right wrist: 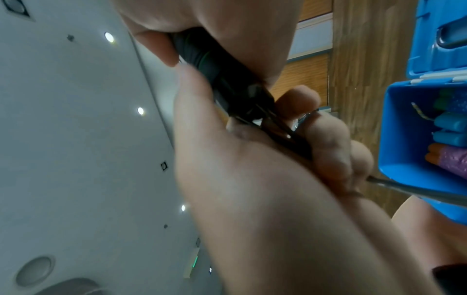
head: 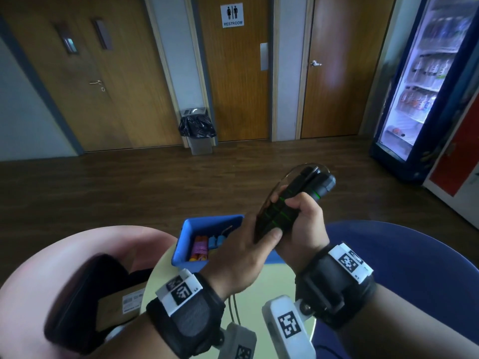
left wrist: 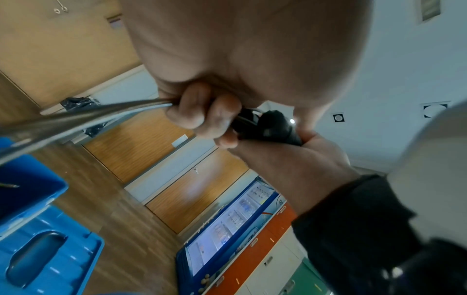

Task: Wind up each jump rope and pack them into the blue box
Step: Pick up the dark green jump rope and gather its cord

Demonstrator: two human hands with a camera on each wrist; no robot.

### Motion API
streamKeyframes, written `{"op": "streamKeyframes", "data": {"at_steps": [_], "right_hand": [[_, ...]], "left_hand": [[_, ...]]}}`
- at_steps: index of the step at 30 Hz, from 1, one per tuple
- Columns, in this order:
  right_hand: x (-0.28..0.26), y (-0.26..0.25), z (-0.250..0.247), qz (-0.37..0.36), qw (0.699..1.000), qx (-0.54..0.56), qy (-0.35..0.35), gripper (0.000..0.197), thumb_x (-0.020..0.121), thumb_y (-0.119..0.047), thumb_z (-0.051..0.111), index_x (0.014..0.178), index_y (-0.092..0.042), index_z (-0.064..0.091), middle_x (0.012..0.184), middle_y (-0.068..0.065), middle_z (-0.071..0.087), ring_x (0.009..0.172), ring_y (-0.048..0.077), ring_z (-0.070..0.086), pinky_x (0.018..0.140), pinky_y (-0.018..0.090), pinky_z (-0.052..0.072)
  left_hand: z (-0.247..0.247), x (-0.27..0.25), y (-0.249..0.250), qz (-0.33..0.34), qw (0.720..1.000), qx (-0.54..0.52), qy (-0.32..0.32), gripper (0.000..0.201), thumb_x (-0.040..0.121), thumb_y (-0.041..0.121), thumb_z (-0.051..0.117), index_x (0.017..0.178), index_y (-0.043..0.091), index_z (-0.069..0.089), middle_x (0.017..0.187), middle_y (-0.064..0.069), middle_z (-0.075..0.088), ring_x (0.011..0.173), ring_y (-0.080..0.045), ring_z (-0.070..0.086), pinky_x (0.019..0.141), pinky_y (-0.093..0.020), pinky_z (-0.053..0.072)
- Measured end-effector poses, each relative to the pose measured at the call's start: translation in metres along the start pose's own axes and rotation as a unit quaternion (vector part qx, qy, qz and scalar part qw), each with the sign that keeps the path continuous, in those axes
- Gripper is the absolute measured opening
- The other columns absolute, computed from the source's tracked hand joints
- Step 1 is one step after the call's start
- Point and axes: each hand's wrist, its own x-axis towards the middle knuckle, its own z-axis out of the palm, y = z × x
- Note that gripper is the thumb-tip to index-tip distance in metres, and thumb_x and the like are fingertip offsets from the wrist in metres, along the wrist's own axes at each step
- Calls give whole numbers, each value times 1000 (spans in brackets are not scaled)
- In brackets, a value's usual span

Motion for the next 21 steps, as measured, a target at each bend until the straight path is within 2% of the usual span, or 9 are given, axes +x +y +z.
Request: {"op": "streamKeyframes", "data": {"at_steps": [2,3,5,7,10,12,13,16,21], "right_hand": [[-2,-6,3,24,999,37,32,10,69,-12,45,76,-7,49,71,11,49,64,26,52,74,40,44],[-2,-7,3,25,997,58,46,11,75,-11,42,77,-6,51,70,10,51,63,25,54,78,41,45],[-3,-9,5,24,994,87,59,17,81,-10,37,77,-5,53,70,10,52,62,25,55,86,42,44],[-4,-8,6,22,993,97,58,16,78,-10,38,79,-6,54,71,9,53,63,24,53,86,41,44],[-4,-5,4,4,995,90,39,20,67,-11,44,85,-10,52,75,9,51,64,23,52,85,40,44],[-5,-3,2,-1,997,78,27,22,67,-11,44,88,-10,51,76,9,51,66,23,52,85,40,43],[-6,-2,2,-1,997,73,19,23,67,-11,44,89,-10,51,76,9,51,66,23,52,84,40,44],[-8,-1,1,2,998,65,3,27,64,-12,44,90,-10,49,75,9,50,65,23,51,81,39,44],[-13,1,4,-4,1000,26,-4,26,64,-9,44,90,-10,46,73,8,47,65,22,47,78,39,41]], "left_hand": [[5,-6,-2,58,998,-12,20,53,92,60,38,141,42,44,127,17,63,120,1,56,105,-27,42],[8,-8,-2,90,994,-37,39,48,100,50,36,145,37,45,134,19,60,127,2,52,108,-22,39],[10,-10,-7,123,985,-78,88,41,105,32,33,141,25,52,136,16,61,132,-2,50,109,-20,37],[11,-11,-9,90,981,-134,106,38,105,28,36,134,25,60,127,11,67,123,-4,58,103,-23,43],[12,-12,-9,-10,965,-247,88,26,101,30,50,119,32,68,100,3,72,91,-10,62,80,-26,49],[11,-14,-7,-35,961,-261,80,22,102,23,52,114,26,70,72,-6,53,64,-12,46,58,-19,39],[10,-16,-6,-36,961,-263,79,22,103,18,50,114,22,69,68,-8,44,58,-11,38,51,-16,32],[7,-19,-8,-27,959,-272,71,23,102,15,50,118,16,66,69,-11,36,53,-10,31,46,-16,26],[-1,-21,-10,-50,962,-265,26,21,102,15,50,118,17,64,58,-1,34,50,-11,28,44,-18,24]]}}
